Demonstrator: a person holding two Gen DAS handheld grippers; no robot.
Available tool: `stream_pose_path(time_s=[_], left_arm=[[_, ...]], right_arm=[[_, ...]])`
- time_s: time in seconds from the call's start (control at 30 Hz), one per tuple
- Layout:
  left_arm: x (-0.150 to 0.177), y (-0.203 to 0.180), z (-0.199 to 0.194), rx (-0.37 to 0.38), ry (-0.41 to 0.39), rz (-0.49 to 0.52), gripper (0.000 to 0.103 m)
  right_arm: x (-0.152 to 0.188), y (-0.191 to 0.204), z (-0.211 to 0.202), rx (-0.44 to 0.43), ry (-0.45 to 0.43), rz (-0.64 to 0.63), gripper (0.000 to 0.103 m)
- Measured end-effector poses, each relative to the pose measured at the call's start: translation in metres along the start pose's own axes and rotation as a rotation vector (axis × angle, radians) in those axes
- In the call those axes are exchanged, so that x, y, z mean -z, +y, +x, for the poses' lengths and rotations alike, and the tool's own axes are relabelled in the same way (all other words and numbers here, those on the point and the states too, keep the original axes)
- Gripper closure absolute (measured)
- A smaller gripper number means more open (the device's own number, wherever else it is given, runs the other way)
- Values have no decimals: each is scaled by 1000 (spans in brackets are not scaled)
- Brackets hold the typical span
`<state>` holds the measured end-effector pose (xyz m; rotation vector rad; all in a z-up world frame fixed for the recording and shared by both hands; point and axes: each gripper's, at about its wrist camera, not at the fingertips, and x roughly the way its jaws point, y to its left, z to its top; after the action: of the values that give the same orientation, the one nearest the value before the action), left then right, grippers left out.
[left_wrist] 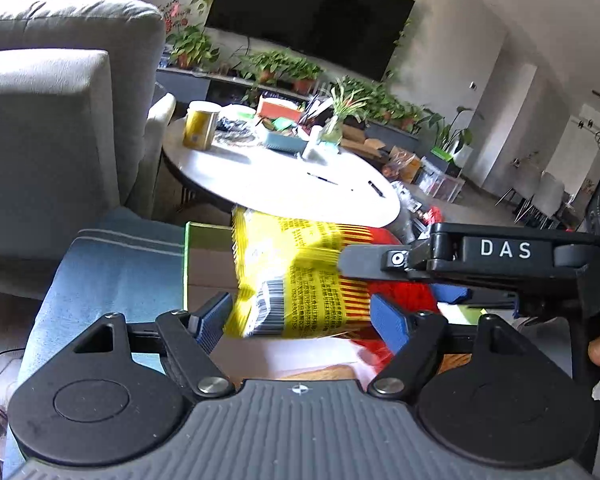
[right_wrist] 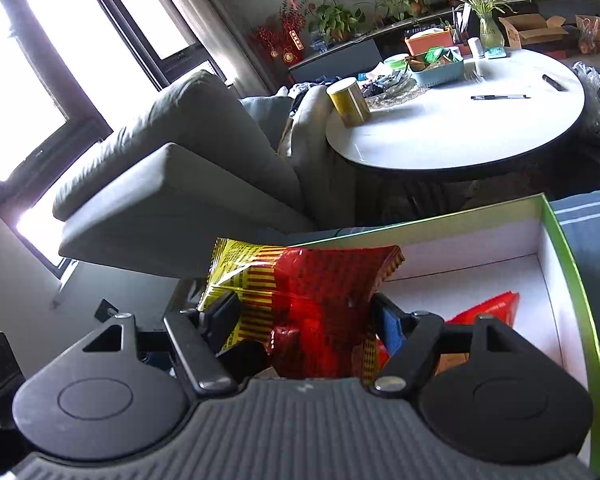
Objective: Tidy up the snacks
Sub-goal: 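Lower the chip bag into the green box and open both grippers, then move both grippers down to the red bag with white lettering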
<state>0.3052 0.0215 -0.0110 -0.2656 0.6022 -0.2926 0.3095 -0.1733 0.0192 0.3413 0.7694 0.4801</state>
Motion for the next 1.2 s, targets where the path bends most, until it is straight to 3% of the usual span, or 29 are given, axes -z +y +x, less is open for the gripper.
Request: stream_pose_path(time_s=[0.13,0.4,0.63,0.87,1.03,1.2], left_arm=[[1,3,-8,2,-6,6,30],[10,10,-61,-34,-63,23,29],[51,30,-109,-99,-27,37,29],[105,49,-126,-109,82,-49,29],[130,48,-123,-94,133,-47,31],[142,34,-127,-51,125,24,39]], right_arm=[[2,-3,-1,65,-34,-24,25],[12,-4,-43,37,-64,13,25],[45,22,-84,-32,-46,-70,25],[93,48,-96,-81,64,-124,25],[129,62,-96,-150,166,-129,25],[152,60,-92,-132,246,-99,25]])
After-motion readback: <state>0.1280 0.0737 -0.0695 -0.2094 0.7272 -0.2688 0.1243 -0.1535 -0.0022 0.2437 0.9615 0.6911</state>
